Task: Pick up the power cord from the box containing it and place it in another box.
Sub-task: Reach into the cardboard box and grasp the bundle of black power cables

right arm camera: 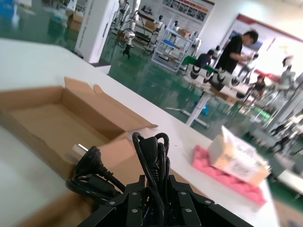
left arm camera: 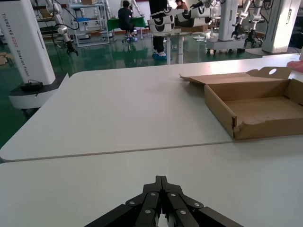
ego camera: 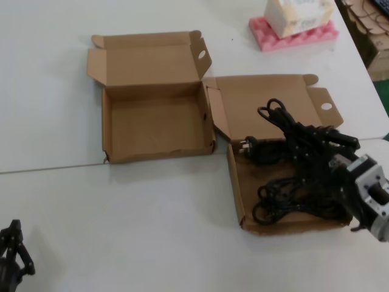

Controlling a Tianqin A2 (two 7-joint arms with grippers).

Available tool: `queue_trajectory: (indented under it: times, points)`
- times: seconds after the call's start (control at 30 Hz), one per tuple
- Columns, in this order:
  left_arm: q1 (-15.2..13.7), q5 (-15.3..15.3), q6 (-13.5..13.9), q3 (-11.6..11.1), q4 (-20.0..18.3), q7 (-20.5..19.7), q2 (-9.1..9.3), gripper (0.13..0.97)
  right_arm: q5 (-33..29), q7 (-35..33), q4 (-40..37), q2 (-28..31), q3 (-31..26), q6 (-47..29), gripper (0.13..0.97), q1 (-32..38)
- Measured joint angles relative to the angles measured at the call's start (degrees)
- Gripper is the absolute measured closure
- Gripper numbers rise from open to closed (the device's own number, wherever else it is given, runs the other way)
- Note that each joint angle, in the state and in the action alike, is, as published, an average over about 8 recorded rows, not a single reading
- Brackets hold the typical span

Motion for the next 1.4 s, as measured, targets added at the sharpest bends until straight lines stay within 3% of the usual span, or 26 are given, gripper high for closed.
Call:
queue_trajectory:
  times: [0.13,0.33,0.53,0.73,0.97,1.17,1.4]
  points:
    - [0.0,0.0,0.0,0.0,0.0,0.0,0.0,0.934,4.03,0.0,2.14,-2.8,9.83,-8.55,0.853,-3.61]
    - [0.0,0.0,0.0,0.0,0.0,0.0,0.0,0.934,17.39,0.0,3.16,-9.01,25.2,-24.46,0.855,-7.41]
    - [0.0,0.0,0.0,0.0,0.0,0.0,0.0,0.934,24.06,0.0,0.62,-13.94,35.43,-36.69,0.856,-9.23]
    - [0.0,0.01,0.0,0.0,0.0,0.0,0.0,0.934,20.7,0.0,-3.27,-17.9,42.26,-43.42,0.858,-12.13]
    - [0.0,0.01,0.0,0.0,0.0,0.0,0.0,0.934,9.97,0.0,-6.03,-22.45,48.12,-47.45,0.857,-15.31]
    - [0.0,0.01,0.0,0.0,0.0,0.0,0.0,0.934,2.76,0.0,-7.99,-23.74,48.54,-45.32,0.851,-15.74]
    - [0.0,0.01,0.0,0.0,0.0,0.0,0.0,0.934,0.83,0.0,-8.36,-23.66,48.13,-43.02,0.805,-15.52]
